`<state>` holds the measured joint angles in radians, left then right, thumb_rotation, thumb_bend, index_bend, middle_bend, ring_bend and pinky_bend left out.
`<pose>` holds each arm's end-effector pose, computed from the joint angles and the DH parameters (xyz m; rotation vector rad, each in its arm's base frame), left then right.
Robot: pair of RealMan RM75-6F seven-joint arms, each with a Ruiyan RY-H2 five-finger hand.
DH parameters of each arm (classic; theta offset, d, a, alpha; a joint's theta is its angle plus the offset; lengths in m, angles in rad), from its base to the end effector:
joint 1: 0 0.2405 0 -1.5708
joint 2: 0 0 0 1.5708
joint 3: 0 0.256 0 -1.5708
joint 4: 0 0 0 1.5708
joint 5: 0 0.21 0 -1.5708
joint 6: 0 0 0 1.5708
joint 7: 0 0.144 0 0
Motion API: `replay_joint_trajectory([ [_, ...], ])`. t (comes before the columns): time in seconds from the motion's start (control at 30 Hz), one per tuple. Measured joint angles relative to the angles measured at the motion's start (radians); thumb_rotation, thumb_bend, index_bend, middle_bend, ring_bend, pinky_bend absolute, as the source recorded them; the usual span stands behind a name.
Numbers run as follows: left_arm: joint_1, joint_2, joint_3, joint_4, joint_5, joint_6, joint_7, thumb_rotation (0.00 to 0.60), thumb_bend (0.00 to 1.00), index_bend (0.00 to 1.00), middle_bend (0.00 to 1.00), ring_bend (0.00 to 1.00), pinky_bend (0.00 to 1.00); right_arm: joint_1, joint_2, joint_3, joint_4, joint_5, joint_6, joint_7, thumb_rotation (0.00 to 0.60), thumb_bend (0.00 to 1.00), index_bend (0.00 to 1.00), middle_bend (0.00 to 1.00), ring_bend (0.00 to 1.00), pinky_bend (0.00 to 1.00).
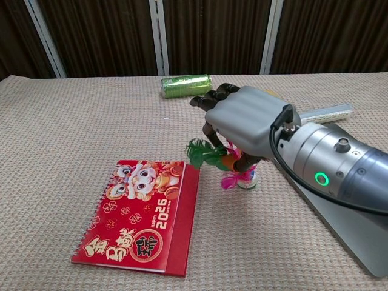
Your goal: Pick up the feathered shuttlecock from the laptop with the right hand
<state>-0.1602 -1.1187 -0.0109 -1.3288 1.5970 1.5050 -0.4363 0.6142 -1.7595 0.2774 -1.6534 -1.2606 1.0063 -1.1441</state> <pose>-0.3391 0.2026 0.1827 -1.4586 -0.9647 -1.0976 -0.0686 -0.2816 -0.0520 1.9877 -0.3393 0.8180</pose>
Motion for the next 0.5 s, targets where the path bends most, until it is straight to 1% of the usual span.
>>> replay_joint_trajectory([
  [0.03,0.000,-0.001,0.000,-0.002,0.000,0.000,0.004,0.565,0.08,0.00,0.00,0.00,0.00,0.006,0.006,0.006,-0.004,0.013,-0.002,-0.007,0.600,0.46,0.22,0.00,0.00,0.00],
  [0.1,-0.001,-0.001,0.000,-0.005,0.002,0.000,0.010,0.566,0.08,0.00,0.00,0.00,0.00,0.019,0.021,0.016,-0.018,0.044,-0.006,-0.025,0.600,0.46,0.13,0.00,0.00,0.00],
  [0.2,-0.001,-0.004,0.001,-0.009,0.005,0.002,0.016,0.565,0.08,0.00,0.00,0.00,0.00,0.031,0.045,0.023,-0.053,0.084,-0.002,-0.059,0.600,0.44,0.03,0.00,0.00,0.00],
  [0.3,-0.003,-0.006,0.002,-0.008,0.005,-0.002,0.018,0.563,0.08,0.00,0.00,0.00,0.00,0.034,0.070,0.021,-0.102,0.105,0.019,-0.096,0.600,0.40,0.00,0.00,0.00,0.00],
  [0.4,-0.006,-0.005,0.004,-0.010,0.009,-0.007,0.019,0.566,0.08,0.00,0.00,0.00,0.00,0.033,0.100,0.015,-0.169,0.125,0.050,-0.134,0.600,0.36,0.00,0.00,0.00,0.00],
  [0.5,-0.005,-0.004,0.007,-0.012,0.014,-0.005,0.020,0.562,0.08,0.00,0.00,0.00,0.00,0.029,0.138,0.009,-0.251,0.147,0.089,-0.179,0.600,0.35,0.00,0.00,0.00,0.00],
])
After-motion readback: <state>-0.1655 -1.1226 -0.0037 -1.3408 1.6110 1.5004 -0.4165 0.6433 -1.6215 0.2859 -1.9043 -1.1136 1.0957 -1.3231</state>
